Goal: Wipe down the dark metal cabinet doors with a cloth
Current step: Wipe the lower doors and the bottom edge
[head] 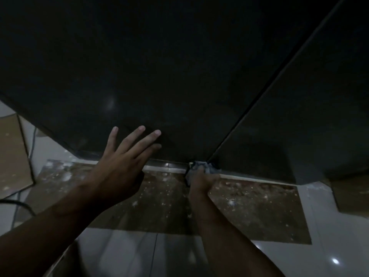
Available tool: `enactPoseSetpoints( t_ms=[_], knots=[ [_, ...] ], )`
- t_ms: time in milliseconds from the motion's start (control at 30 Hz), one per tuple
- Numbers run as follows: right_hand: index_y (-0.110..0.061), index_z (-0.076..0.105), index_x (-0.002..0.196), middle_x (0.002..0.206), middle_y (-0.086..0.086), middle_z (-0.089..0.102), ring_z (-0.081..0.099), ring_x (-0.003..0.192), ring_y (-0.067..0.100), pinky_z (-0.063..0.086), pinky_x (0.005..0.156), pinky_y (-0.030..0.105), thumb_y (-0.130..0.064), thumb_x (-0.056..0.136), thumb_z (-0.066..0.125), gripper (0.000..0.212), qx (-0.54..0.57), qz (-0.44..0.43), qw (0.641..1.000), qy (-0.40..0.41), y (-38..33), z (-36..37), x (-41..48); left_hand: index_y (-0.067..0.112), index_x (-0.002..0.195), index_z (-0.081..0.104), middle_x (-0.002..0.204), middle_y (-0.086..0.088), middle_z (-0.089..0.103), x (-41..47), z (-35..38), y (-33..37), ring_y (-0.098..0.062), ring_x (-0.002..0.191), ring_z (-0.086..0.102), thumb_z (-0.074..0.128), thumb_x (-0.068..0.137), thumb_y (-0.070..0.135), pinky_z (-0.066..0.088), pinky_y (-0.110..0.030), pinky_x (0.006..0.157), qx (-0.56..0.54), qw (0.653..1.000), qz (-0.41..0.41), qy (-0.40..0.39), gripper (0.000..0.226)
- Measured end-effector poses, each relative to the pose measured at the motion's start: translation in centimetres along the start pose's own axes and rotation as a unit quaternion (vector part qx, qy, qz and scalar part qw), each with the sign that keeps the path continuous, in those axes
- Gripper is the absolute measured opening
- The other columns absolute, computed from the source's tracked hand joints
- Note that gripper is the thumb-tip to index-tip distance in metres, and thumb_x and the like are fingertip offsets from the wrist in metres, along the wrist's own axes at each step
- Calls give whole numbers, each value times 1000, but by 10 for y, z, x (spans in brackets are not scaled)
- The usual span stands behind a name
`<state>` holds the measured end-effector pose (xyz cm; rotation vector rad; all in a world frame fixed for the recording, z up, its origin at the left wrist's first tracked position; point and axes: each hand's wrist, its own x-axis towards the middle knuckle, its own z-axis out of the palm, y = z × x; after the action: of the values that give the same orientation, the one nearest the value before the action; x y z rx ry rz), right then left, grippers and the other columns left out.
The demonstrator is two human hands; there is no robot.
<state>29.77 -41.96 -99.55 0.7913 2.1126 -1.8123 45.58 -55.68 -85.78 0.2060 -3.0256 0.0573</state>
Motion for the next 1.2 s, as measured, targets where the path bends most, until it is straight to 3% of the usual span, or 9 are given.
enactPoseSetpoints(
  t_ms=[100,300,500,600,667,767,867,967,1200],
  knots=[
    [-2,48,113,107,14,56,59,102,29,50,82,38,-4,99,50,14,12,54,998,-18,4,24,-11,17,141,46,159,-4,26,-13,7,-11,-32,142,22,89,54,24,23,-71,101,-21,999,-27,-1,97],
    [2,39,134,119,15,54,54,103,22,39,80,25,-17,100,54,42,-116,-3,982,-148,19,34,-38,19,144,42,161,-3,25,-29,13,-34,-31,143,23,82,62,17,27,-72,104,-76,993,-93,-5,91],
    [-6,47,115,116,6,57,58,107,19,52,84,28,-12,97,60,22,-75,-14,980,-183,20,43,-51,19,146,41,155,-4,33,-44,25,-39,-31,138,30,69,75,11,32,-59,110,-189,957,-215,56,76],
    [-14,54,108,116,12,64,63,103,23,53,95,40,-13,95,61,15,-22,7,982,-188,20,45,-58,20,142,45,137,-4,47,-54,43,-26,-22,122,45,69,80,14,39,-36,99,-303,876,-363,96,66],
    [-16,50,102,103,13,59,59,92,23,50,87,42,-16,96,56,9,-6,35,979,-201,20,49,-69,20,136,47,122,-4,59,-55,62,-12,-13,100,57,65,87,22,45,-28,84,-417,786,-451,67,51],
    [-12,46,98,97,15,53,56,87,25,48,77,40,-16,98,54,9,18,58,969,-238,20,58,-94,24,118,52,115,-7,66,-45,88,10,-15,95,63,61,88,45,52,-33,86,-550,663,-508,20,38],
    [-6,52,115,111,16,63,64,99,29,53,78,39,-20,99,58,22,12,46,955,-292,21,61,-114,25,119,48,120,1,64,-24,99,23,-3,92,61,60,96,44,49,-11,62,-684,511,-520,19,32],
    [-19,53,124,116,7,66,66,105,25,56,80,41,-23,98,61,28,-30,41,935,-352,15,54,-114,21,135,47,126,-5,65,-5,110,21,-19,106,67,61,91,55,59,-28,68,-761,380,-524,44,58],
    [-34,61,117,118,-4,65,62,104,14,52,96,41,-43,89,68,30,-242,-43,887,-392,0,40,-88,12,110,62,113,-14,69,25,132,-5,-28,104,68,57,98,28,55,-50,93,-786,237,-559,117,20]
  ],
)
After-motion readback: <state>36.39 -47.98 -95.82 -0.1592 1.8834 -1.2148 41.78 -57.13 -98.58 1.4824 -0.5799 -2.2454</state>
